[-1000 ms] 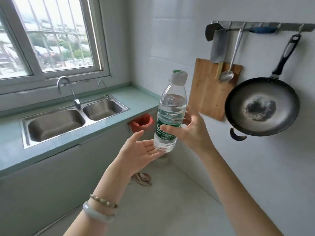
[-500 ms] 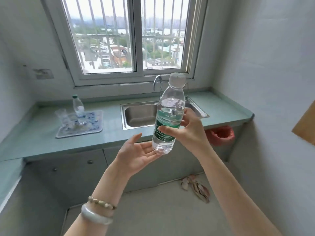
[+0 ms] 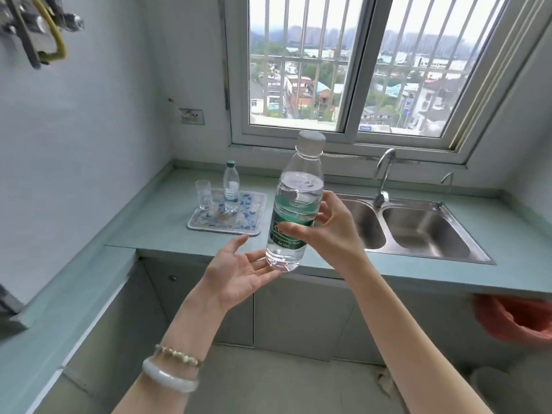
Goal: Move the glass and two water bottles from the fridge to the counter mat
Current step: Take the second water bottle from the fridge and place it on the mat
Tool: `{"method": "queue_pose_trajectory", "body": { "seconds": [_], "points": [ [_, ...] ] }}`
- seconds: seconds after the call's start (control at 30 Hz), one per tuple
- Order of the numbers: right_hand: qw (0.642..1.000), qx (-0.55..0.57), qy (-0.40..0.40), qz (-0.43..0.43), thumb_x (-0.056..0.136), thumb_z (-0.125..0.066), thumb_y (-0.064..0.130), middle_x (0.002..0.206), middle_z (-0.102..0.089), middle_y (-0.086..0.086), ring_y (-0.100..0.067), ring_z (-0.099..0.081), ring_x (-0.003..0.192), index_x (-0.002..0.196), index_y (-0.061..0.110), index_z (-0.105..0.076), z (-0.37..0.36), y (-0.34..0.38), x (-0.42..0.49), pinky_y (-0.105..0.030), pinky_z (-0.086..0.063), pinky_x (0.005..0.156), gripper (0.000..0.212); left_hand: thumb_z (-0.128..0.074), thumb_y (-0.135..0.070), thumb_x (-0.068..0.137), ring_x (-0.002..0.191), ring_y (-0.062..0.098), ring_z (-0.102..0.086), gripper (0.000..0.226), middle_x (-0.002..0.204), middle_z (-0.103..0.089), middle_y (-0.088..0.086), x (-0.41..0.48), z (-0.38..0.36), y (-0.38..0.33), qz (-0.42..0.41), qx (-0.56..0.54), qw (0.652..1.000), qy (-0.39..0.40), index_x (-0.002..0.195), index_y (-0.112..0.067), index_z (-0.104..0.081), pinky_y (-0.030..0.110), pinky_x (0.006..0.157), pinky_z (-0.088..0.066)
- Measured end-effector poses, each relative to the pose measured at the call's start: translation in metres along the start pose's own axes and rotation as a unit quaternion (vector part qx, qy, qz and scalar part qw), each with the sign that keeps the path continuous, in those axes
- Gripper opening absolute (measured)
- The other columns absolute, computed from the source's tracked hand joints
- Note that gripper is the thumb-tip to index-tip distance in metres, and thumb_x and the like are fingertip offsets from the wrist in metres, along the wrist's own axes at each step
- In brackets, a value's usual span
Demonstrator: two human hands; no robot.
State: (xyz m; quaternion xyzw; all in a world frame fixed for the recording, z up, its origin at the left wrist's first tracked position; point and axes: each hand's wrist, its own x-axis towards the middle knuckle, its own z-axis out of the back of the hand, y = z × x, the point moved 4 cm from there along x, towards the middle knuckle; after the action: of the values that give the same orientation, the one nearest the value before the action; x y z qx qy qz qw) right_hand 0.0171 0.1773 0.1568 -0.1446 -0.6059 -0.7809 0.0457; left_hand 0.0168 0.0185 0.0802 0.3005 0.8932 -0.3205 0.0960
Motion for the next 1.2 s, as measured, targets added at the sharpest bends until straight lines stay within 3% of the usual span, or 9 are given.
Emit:
{"method": "queue_pose_trajectory", "body": {
  "seconds": [0.23,0.43,0.6,0.97,1.07,1.2],
  "points": [
    [0.999,0.013,0.030,0.008,0.042,-0.087,0.047,0.108,-0.071,-0.001,-0.020,-0.067,0.100,0.113,0.020,-0.059,-0.033,-0.022,0.096,-0.046,-0.055,0.089,0.081,-0.044,-0.033,0.098,0.121,0.046,-0.054,0.059,0.127,-0.055,0.036,0.067,0.013,-0.063,-0.026,-0.018,0.999,-0.020,0.129,0.017,-0.042,0.052,0.097,-0.045],
    [0.999,0.007,0.050,0.003,0.057,-0.092,0.023,0.105,-0.071,0.002,-0.018,-0.067,0.098,0.112,0.019,-0.059,-0.058,-0.045,0.157,-0.045,-0.056,0.087,0.065,-0.046,-0.034,0.098,0.119,0.047,-0.055,0.062,0.127,-0.055,0.037,0.114,0.030,-0.103,-0.028,-0.030,0.999,-0.035,0.132,0.017,-0.038,0.053,0.096,-0.047],
    [0.998,-0.001,0.058,0.000,0.053,-0.091,0.034,0.104,-0.071,0.005,-0.013,-0.067,0.097,0.113,0.021,-0.059,-0.079,-0.066,0.198,-0.041,-0.057,0.085,0.069,-0.051,-0.033,0.095,0.115,0.048,-0.059,0.063,0.125,-0.056,0.037,0.156,0.050,-0.132,-0.017,-0.049,0.998,-0.038,0.131,0.017,-0.038,0.054,0.097,-0.046],
    [0.999,-0.037,0.016,-0.033,0.052,-0.090,0.036,0.105,-0.070,0.007,-0.013,-0.067,0.097,0.113,0.021,-0.056,-0.126,-0.122,0.297,-0.040,-0.057,0.086,0.072,-0.048,-0.033,0.097,0.121,0.047,-0.054,0.061,0.130,-0.054,0.035,0.272,0.094,-0.206,0.043,-0.048,0.997,-0.036,0.134,0.015,-0.036,0.054,0.104,-0.042],
    [0.998,-0.053,0.006,-0.039,0.053,-0.089,0.038,0.106,-0.069,0.008,-0.011,-0.067,0.097,0.114,0.018,-0.055,-0.139,-0.140,0.320,-0.033,-0.057,0.085,0.073,-0.047,-0.034,0.098,0.120,0.044,-0.055,0.061,0.130,-0.054,0.034,0.306,0.109,-0.221,0.068,-0.053,0.995,-0.046,0.136,0.013,-0.036,0.053,0.100,-0.044],
    [0.994,-0.077,-0.006,-0.072,0.056,-0.092,0.029,0.094,-0.064,0.024,0.005,-0.062,0.092,0.107,0.023,-0.053,-0.156,-0.173,0.342,-0.013,-0.050,0.076,0.065,-0.046,-0.035,0.098,0.120,0.039,-0.055,0.060,0.130,-0.055,0.029,0.347,0.134,-0.229,0.105,-0.038,0.991,-0.072,0.139,0.008,-0.035,0.050,0.105,-0.040]
  ]
}}
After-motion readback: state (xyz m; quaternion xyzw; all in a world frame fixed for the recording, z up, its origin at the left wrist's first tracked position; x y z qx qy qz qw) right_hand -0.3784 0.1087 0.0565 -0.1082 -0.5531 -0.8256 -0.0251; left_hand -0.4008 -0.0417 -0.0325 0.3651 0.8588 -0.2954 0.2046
